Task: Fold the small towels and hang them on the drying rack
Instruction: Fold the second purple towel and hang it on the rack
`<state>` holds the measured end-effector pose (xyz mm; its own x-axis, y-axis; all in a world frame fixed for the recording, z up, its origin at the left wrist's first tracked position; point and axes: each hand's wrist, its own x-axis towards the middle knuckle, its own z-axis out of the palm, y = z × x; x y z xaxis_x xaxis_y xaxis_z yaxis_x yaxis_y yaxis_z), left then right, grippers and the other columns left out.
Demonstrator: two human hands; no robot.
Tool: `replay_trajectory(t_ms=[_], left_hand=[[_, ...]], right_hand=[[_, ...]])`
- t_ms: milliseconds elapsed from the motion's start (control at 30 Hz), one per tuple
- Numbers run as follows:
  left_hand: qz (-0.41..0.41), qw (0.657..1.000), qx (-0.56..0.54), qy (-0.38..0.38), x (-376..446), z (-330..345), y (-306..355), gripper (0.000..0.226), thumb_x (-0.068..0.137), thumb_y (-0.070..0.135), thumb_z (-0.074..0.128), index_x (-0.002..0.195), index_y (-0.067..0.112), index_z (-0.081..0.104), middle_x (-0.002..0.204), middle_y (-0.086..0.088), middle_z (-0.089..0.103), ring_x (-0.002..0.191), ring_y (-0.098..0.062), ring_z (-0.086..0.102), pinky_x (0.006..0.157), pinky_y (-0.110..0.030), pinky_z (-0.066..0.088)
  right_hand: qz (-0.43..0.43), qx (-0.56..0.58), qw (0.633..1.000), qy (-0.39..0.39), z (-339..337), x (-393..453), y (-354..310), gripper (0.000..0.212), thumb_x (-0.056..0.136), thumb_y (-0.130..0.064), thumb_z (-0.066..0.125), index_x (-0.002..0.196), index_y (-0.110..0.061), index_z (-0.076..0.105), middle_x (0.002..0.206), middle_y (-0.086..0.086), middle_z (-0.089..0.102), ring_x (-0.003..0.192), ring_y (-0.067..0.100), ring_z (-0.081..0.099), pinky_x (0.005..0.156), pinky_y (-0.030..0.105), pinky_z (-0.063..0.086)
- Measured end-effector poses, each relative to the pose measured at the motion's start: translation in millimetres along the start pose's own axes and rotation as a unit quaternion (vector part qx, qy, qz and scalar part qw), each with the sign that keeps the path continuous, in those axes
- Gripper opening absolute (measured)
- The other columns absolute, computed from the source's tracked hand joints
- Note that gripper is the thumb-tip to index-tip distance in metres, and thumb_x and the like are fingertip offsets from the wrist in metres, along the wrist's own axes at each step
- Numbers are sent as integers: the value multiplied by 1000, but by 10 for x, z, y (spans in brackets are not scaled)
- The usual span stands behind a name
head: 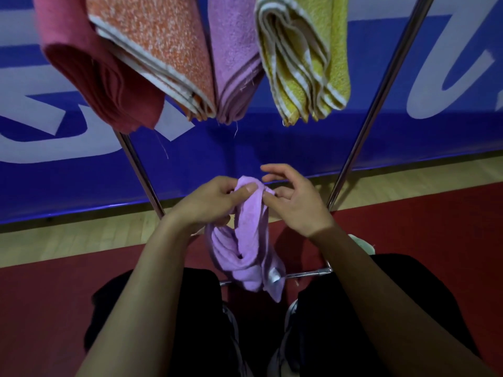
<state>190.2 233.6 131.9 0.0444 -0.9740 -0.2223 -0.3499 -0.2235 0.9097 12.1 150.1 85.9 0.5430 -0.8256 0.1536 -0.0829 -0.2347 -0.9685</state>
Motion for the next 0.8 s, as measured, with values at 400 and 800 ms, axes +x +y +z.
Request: replay_trajectory(t_ms=[400, 800], left_hand=[[75, 991, 64, 87, 115, 139, -65, 27, 108, 17, 49, 118, 26, 72, 99, 12, 76, 54, 3, 54, 52, -14, 41], [57, 990, 70, 106, 188, 275, -52, 26, 109, 26, 49, 120, 31, 72, 90, 12, 76, 64, 1, 60, 62, -19, 46]], right_hand=[[46, -290, 952, 85, -10, -24, 44, 34, 93, -48, 65, 75, -21, 55, 65, -4, 65, 63, 12, 61, 60, 35, 47], [14, -190, 981, 28, -70, -7, 39, 29, 103, -36, 56, 85, -14, 62, 71, 0, 66, 67, 19, 61, 67, 36, 49]])
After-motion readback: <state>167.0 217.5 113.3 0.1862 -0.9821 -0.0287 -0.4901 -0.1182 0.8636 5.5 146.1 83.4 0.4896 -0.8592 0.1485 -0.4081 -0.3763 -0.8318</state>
